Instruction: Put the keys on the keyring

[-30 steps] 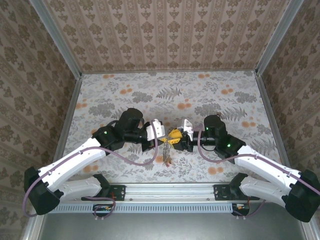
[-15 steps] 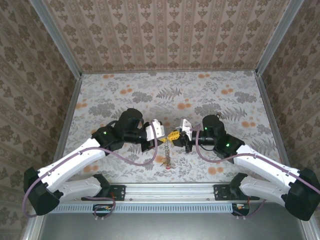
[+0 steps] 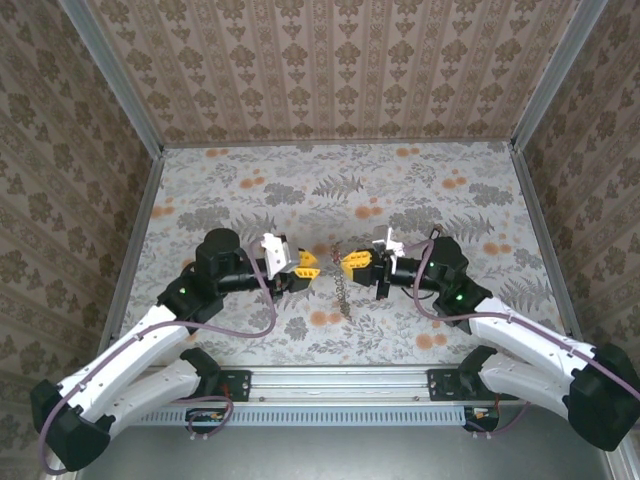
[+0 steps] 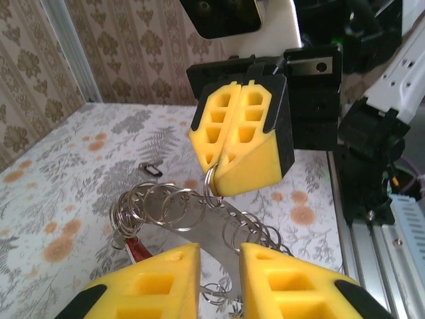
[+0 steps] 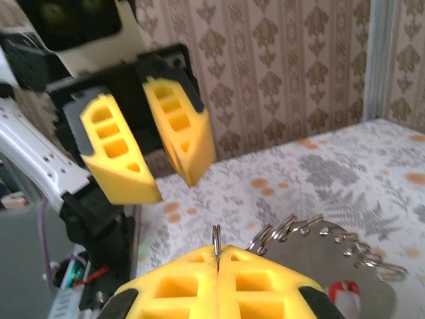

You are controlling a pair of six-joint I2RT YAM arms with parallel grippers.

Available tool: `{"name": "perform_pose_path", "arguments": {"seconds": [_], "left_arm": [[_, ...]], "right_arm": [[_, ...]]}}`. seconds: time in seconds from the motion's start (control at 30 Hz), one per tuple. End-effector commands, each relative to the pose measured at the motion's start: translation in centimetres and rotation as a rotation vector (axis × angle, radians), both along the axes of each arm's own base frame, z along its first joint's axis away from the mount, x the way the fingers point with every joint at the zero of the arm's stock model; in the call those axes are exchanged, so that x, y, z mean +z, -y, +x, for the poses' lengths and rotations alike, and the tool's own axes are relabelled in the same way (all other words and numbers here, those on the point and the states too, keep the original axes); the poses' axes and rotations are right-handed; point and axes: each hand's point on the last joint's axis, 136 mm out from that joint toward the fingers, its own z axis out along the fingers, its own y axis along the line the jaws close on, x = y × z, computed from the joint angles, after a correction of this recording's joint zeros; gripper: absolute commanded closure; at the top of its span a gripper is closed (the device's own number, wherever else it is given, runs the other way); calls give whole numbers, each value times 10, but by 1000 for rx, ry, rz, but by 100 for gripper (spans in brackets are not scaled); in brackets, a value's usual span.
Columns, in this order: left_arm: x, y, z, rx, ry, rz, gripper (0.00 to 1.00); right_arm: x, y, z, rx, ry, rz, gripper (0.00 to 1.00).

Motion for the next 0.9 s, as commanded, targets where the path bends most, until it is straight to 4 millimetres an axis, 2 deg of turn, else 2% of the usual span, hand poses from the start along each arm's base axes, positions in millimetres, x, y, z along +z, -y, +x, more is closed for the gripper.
{"name": "perform_pose_path", "arguments": {"seconds": [0.0,0.23,0.5,0.87], "left_arm": [[24,4,-10,-69,8,-100,76],[34,9,-11,-98,25,-151,74],[30,17,-6,-113,19,-143,72],[40,17,-11,-134,30,-159,72]], "right_arm": [[38,0,-16,91,64,144,100],[47,0,-21,123,69,195,100],[53,-1,-22,138,73,228,100],[66,-1,-26,159,111,253,100]]}}
